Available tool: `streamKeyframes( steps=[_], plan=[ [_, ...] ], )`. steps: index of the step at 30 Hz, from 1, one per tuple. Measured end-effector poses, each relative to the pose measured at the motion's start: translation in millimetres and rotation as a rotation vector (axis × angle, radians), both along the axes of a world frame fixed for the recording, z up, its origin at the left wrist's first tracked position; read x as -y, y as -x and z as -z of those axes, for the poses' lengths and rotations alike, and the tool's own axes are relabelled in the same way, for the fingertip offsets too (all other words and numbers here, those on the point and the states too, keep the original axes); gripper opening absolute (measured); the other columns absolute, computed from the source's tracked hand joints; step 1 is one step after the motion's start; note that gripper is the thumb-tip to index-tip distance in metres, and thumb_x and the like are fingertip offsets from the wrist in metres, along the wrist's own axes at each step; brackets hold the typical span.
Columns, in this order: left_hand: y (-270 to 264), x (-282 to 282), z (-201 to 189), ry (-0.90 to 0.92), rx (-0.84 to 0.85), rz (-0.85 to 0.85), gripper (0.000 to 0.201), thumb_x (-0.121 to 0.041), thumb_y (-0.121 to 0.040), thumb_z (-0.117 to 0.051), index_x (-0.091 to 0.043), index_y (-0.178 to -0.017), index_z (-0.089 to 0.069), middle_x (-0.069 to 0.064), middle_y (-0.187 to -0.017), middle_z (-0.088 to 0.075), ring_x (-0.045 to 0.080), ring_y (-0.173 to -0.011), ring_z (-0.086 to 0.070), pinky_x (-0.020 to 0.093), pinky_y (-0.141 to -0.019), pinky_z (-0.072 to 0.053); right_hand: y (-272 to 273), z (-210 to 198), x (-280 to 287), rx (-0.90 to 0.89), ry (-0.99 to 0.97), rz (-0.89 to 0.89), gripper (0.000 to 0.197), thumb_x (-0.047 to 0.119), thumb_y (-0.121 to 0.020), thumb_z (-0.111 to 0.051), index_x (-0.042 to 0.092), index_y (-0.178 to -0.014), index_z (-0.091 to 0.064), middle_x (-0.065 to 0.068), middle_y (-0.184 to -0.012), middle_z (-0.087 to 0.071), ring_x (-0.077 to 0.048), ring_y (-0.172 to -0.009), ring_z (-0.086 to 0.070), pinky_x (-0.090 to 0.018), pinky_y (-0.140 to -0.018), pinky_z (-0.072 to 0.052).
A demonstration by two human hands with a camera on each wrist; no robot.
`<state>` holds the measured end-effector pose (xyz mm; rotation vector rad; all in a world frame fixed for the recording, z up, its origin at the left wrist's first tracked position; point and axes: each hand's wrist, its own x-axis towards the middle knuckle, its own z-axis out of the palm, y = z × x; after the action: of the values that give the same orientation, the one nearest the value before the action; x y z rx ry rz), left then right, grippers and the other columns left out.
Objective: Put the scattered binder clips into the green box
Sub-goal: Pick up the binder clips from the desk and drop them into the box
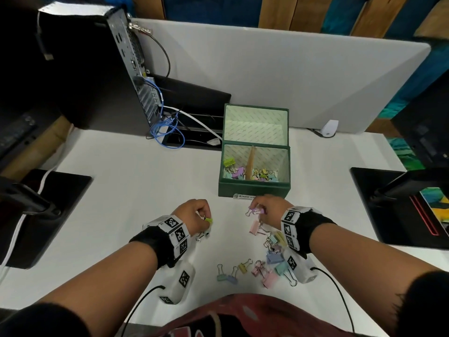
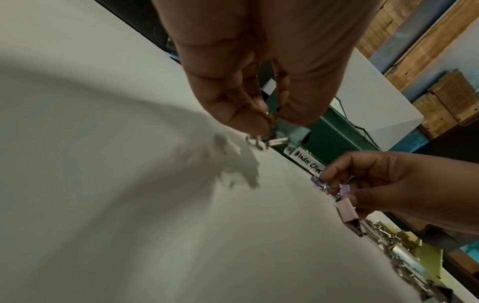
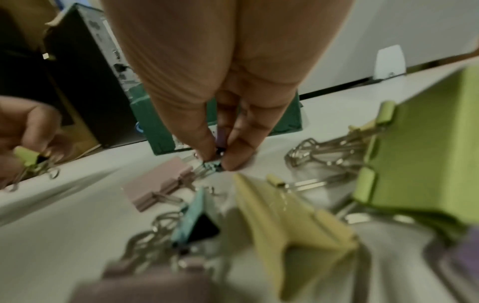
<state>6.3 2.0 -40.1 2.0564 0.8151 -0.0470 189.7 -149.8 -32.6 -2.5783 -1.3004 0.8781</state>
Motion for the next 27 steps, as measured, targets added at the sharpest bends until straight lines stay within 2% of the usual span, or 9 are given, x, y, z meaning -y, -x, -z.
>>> streamKeyframes(
  steps=[4, 6, 10, 13, 16, 19, 22, 24, 27],
  plan=[
    [-1.5, -1.0, 1.6, -0.015, 0.002, 0.006, 0.035, 0.004, -0.068, -0.062, -0.027, -0.057, -0.049, -0.003, -0.074, -0.051, 0.009, -0.060, -0.047, 0.026, -0.063, -0.043, 2.0, -3.4, 0.2, -0.005, 0.040, -0.085, 0.053, 0.015, -0.078, -0.066, 0.026, -0.126, -0.049, -0.006, -0.121, -0.050, -0.023, -0.101, -0.055, -0.022, -0.084, -0.041],
    [-2.5, -1.5, 2.3, -0.025, 0.002, 0.010, 0.036, 0.004, -0.068, -0.062, -0.028, -0.057, -0.049, -0.003, -0.076, -0.051, 0.008, -0.060, -0.046, 0.023, -0.061, -0.041, 0.9, -4.5, -2.0, 0.004, 0.094, -0.135, 0.063, 0.015, -0.079, -0.065, 0.028, -0.136, -0.042, -0.006, -0.124, -0.048, -0.024, -0.108, -0.055, -0.021, -0.086, -0.040],
    [-4.9, -3.0, 1.7, -0.020, -0.001, 0.010, 0.035, 0.004, -0.069, -0.061, -0.027, -0.057, -0.049, -0.004, -0.074, -0.050, 0.008, -0.059, -0.047, 0.020, -0.058, -0.039, -0.6, -2.3, -6.5, 0.007, 0.151, -0.186, 0.060, 0.012, -0.080, -0.063, 0.028, -0.135, -0.046, -0.008, -0.125, -0.045, -0.025, -0.110, -0.054, -0.021, -0.093, -0.040],
    [-6.4, -4.6, 0.9, -0.015, -0.007, 0.008, 0.035, 0.004, -0.068, -0.062, -0.027, -0.058, -0.050, -0.004, -0.075, -0.050, 0.010, -0.060, -0.047, 0.024, -0.061, -0.041, -0.9, -3.3, -7.5, 0.027, 0.147, -0.212, 0.051, 0.009, -0.077, -0.065, 0.024, -0.124, -0.053, -0.008, -0.120, -0.045, -0.026, -0.101, -0.054, -0.022, -0.083, -0.042],
    [-8.3, -5.9, 0.0, -0.013, -0.008, 0.015, 0.035, 0.004, -0.068, -0.063, -0.027, -0.058, -0.050, -0.005, -0.073, -0.050, 0.010, -0.060, -0.047, 0.025, -0.063, -0.042, 0.1, -1.9, -7.1, 0.043, 0.156, -0.211, 0.041, 0.006, -0.072, -0.067, 0.022, -0.107, -0.056, -0.002, -0.104, -0.041, -0.019, -0.085, -0.047, -0.019, -0.064, -0.037],
    [-12.6, -3.8, -4.0, 0.006, 0.005, 0.025, 0.033, 0.001, -0.070, -0.064, -0.028, -0.059, -0.052, -0.005, -0.074, -0.053, 0.015, -0.062, -0.052, 0.032, -0.067, -0.049, -1.3, 5.5, -5.8, 0.043, 0.194, -0.181, 0.030, 0.002, -0.067, -0.065, 0.026, -0.070, -0.047, 0.000, -0.095, -0.040, -0.021, -0.074, -0.046, -0.021, -0.051, -0.031],
    [-23.0, 1.7, -15.3, 0.045, 0.026, 0.049, 0.027, -0.005, -0.071, -0.068, -0.027, -0.063, -0.055, -0.005, -0.080, -0.058, 0.017, -0.063, -0.056, 0.038, -0.071, -0.055, -6.1, 6.7, -7.0, 0.020, 0.215, -0.176, 0.033, 0.003, -0.067, -0.064, 0.026, -0.059, -0.042, 0.004, -0.087, -0.039, -0.022, -0.074, -0.048, -0.022, -0.053, -0.034],
    [-35.7, 6.0, -26.9, 0.079, 0.064, 0.066, 0.026, -0.006, -0.073, -0.070, -0.026, -0.066, -0.056, -0.005, -0.081, -0.059, 0.015, -0.061, -0.056, 0.036, -0.069, -0.056, -9.4, 2.9, -6.4, 0.003, 0.204, -0.173, 0.022, 0.005, -0.070, -0.065, 0.024, -0.067, -0.053, 0.004, -0.088, -0.043, -0.021, -0.080, -0.051, -0.024, -0.062, -0.041],
    [-61.7, 10.1, -47.4, 0.145, 0.133, 0.081, 0.024, -0.002, -0.076, -0.070, -0.021, -0.070, -0.056, -0.001, -0.077, -0.058, 0.009, -0.056, -0.057, 0.019, -0.056, -0.054, -16.7, -0.7, -1.0, -0.016, 0.164, -0.134, 0.016, 0.008, -0.073, -0.065, 0.015, -0.087, -0.069, -0.002, -0.097, -0.064, -0.021, -0.088, -0.059, -0.026, -0.073, -0.048]
  ],
)
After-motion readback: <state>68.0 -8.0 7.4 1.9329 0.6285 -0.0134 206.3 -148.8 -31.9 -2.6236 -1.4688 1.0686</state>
